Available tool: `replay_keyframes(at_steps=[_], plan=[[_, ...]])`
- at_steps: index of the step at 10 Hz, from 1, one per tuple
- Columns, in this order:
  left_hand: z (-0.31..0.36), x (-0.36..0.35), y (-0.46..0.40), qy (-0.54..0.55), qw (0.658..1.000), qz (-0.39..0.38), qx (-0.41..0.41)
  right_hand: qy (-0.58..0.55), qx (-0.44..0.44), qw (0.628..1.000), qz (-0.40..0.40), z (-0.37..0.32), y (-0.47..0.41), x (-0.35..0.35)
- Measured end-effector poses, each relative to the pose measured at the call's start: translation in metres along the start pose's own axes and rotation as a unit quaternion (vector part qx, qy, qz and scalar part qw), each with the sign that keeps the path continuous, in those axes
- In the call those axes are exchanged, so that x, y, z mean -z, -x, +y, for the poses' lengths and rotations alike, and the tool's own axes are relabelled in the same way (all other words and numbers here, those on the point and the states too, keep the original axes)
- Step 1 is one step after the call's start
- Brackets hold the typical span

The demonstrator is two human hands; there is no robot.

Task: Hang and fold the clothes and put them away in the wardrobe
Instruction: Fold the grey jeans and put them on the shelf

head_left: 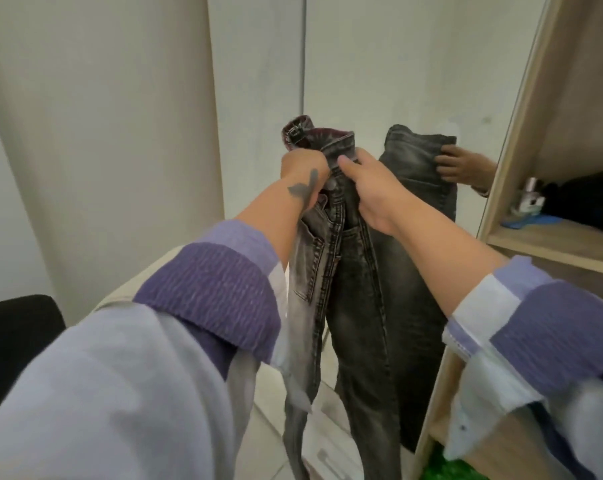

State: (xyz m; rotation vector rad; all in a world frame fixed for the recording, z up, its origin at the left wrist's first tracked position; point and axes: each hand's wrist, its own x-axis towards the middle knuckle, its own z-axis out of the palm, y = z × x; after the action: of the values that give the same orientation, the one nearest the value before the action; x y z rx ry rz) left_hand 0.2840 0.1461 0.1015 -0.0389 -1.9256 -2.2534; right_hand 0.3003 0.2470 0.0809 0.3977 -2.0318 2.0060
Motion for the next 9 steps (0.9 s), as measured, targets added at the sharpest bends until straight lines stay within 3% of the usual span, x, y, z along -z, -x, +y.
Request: replay_keyframes(at_steps=[1,2,3,4,5,6,7,8,9], plan=[[0.014,-0.015,-0.008,0.075,0.997,0.008,0.009,-0.016,0.024,0.999,0.024,-0.005,0.001,0.012],[0.021,-0.024,-0.012,0.135,0.99,-0.032,0.032,-0.033,0.023,0.999,0.017,-0.005,-0.001,0.022],[0.022,-0.027,-0.015,0.131,0.991,-0.025,0.023,-0.086,0.021,0.996,-0.016,-0.005,0.0,0.027],[0.019,-0.02,-0.012,0.133,0.99,-0.034,0.011,-0.057,0.025,0.998,-0.013,-0.004,0.001,0.02],[0.018,-0.007,-0.007,0.132,0.987,-0.094,0.008,0.033,0.044,0.996,0.073,-0.001,0.002,0.005],[0.015,0.013,0.0,0.16,0.979,-0.124,-0.001,0.02,0.039,0.992,0.117,0.005,0.002,-0.008],[0.003,0.041,-0.003,0.005,0.994,-0.034,-0.103,-0.02,0.036,0.991,0.127,0.006,0.001,-0.022],[-0.021,0.088,-0.012,-0.188,0.937,0.153,-0.253,-0.07,0.039,0.992,0.1,0.003,0.0,-0.037],[-0.031,0.135,-0.014,-0.193,0.929,0.194,-0.248,-0.115,0.038,0.991,0.05,0.001,0.001,-0.046]])
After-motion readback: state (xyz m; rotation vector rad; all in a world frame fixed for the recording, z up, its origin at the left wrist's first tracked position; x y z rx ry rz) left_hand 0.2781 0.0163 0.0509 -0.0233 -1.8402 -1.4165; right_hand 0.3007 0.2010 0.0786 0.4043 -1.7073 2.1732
